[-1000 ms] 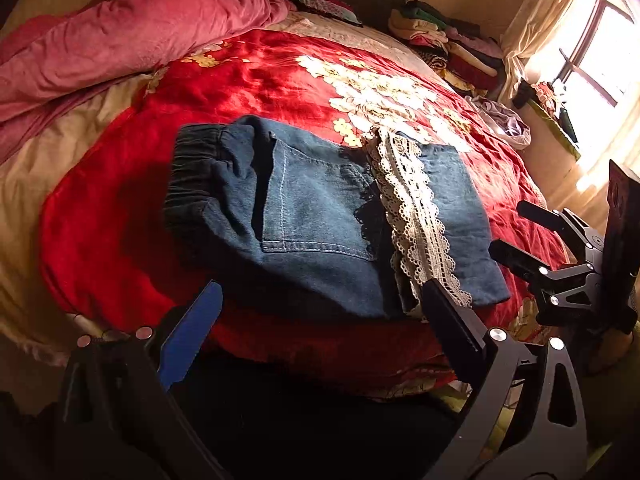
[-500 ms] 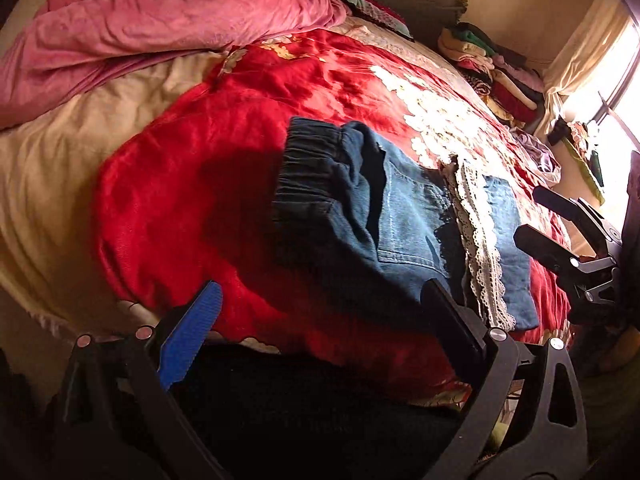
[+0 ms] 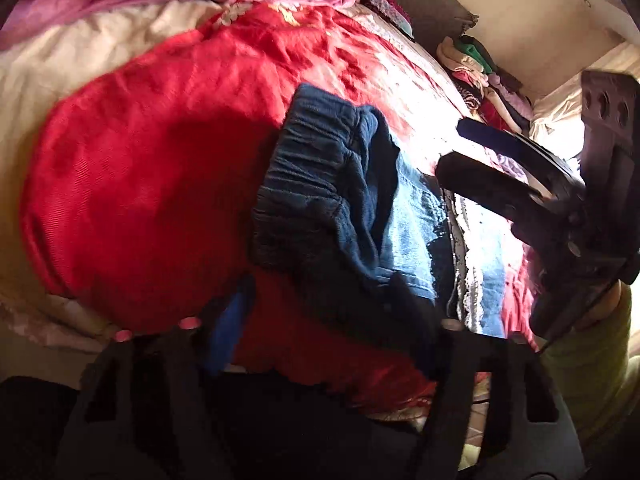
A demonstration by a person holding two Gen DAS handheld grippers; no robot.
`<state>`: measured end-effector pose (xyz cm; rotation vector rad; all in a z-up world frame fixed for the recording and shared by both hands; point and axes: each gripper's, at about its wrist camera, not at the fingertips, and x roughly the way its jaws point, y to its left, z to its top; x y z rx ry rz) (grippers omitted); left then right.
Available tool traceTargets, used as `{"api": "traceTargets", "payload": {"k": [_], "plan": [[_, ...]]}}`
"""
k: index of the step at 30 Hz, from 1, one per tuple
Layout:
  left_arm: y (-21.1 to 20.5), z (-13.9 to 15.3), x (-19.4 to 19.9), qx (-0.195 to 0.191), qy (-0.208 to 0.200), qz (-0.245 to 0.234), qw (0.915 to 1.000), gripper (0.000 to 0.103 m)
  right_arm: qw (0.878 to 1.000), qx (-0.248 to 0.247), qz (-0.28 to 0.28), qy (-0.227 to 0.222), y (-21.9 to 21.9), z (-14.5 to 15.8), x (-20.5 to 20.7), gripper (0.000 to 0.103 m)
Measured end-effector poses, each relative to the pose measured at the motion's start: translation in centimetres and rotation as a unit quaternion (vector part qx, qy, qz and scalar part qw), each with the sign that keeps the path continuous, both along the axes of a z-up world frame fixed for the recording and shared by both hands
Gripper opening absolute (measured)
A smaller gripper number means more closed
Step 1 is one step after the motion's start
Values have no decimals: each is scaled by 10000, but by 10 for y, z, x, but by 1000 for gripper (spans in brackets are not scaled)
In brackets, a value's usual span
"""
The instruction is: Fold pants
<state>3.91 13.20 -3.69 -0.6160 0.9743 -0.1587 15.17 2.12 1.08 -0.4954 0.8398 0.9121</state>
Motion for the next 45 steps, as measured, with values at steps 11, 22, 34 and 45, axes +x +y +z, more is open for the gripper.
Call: {"api": "traceTargets", "payload": {"k": [11,22,34,45], "plan": [[-10,-25,10,-258,118,-144,9995,36,9930,-258,583,991,56,-52,38,94],[-22,-10,8,-519,-121,-275,9982,36,9852,689,654,1428,17,-26,30,37],[-112,42,24,-372,-656,-1304,9886,37,9847,1493,-28,893,-105,34,22,48],[-189,30,35,-116,-478,-2499,9670,52,9762,1557,-1378,621,-196,30,7,69]]}}
